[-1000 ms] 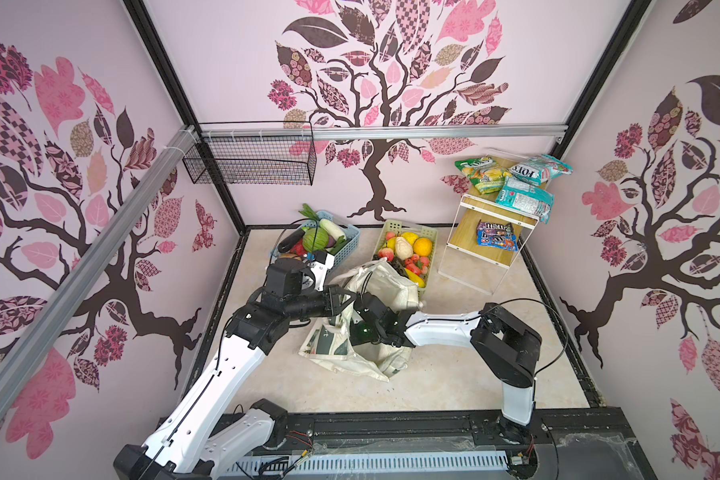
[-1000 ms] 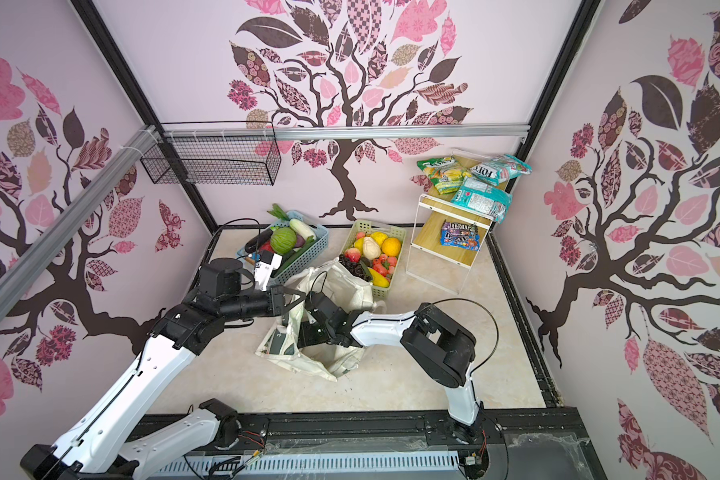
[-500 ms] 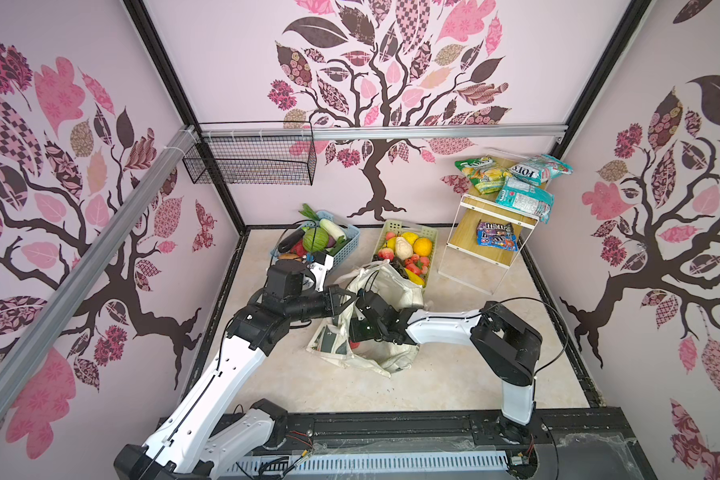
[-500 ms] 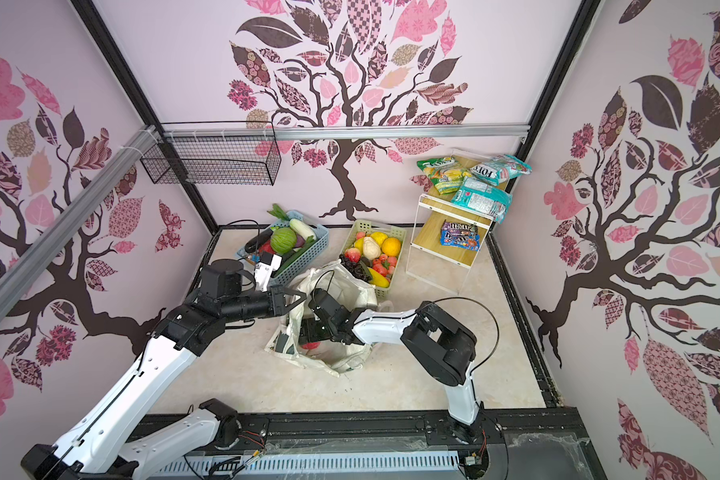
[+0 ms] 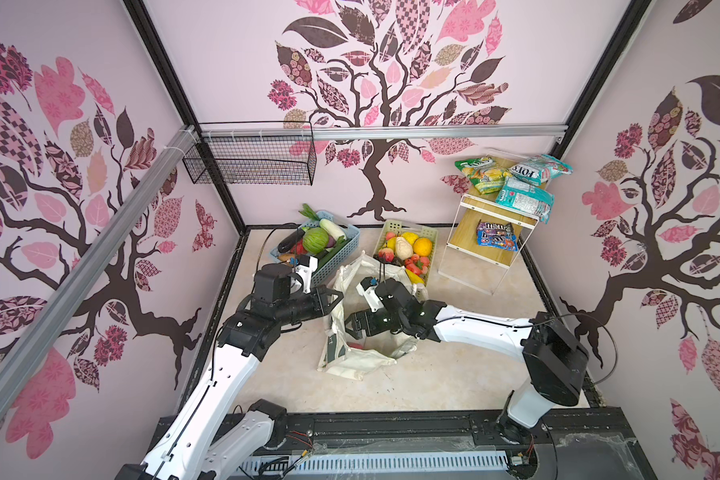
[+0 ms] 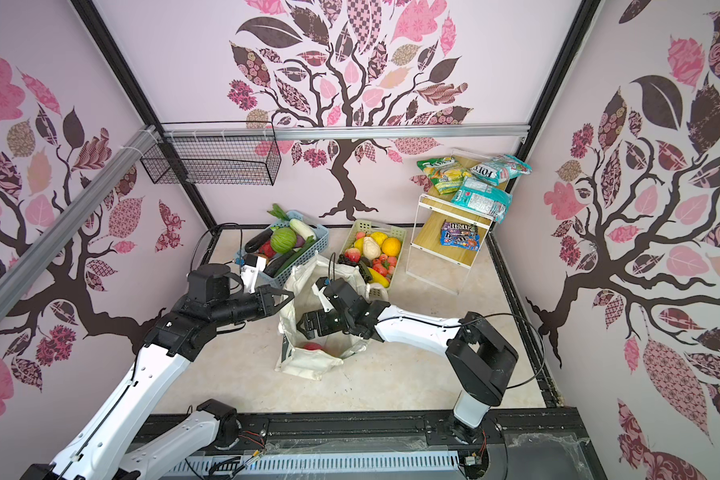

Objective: Place the food into the grocery bag and tie it
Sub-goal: 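Open the right gripper to release the peach and lift out of the bag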

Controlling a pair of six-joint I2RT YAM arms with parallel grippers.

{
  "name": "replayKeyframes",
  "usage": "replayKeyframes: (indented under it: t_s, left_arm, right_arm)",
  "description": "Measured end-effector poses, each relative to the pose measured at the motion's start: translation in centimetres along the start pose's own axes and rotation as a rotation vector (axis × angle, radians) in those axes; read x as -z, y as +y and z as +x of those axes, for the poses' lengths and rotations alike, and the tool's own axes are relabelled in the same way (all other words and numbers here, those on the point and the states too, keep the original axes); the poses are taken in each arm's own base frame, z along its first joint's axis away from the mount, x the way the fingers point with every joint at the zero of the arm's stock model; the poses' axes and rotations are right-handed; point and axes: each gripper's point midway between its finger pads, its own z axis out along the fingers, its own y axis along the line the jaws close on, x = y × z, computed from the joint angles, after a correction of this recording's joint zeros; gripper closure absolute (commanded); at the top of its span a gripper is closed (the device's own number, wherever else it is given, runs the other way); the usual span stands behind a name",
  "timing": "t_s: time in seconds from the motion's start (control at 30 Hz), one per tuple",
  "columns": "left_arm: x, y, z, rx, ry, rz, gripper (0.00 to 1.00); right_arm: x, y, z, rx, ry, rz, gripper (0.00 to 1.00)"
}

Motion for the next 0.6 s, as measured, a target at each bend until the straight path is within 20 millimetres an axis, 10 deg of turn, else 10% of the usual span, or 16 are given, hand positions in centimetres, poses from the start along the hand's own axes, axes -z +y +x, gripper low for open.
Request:
replayKeyframes:
  t_s: [0.6]
  left_arm:
    - [-1.4,2.8,-0.6,0.050,-0.022,-0.083,1.00]
  right_arm:
    - [8.9,3.6,-2.8,0.066,-0.106,-0.116,0.15]
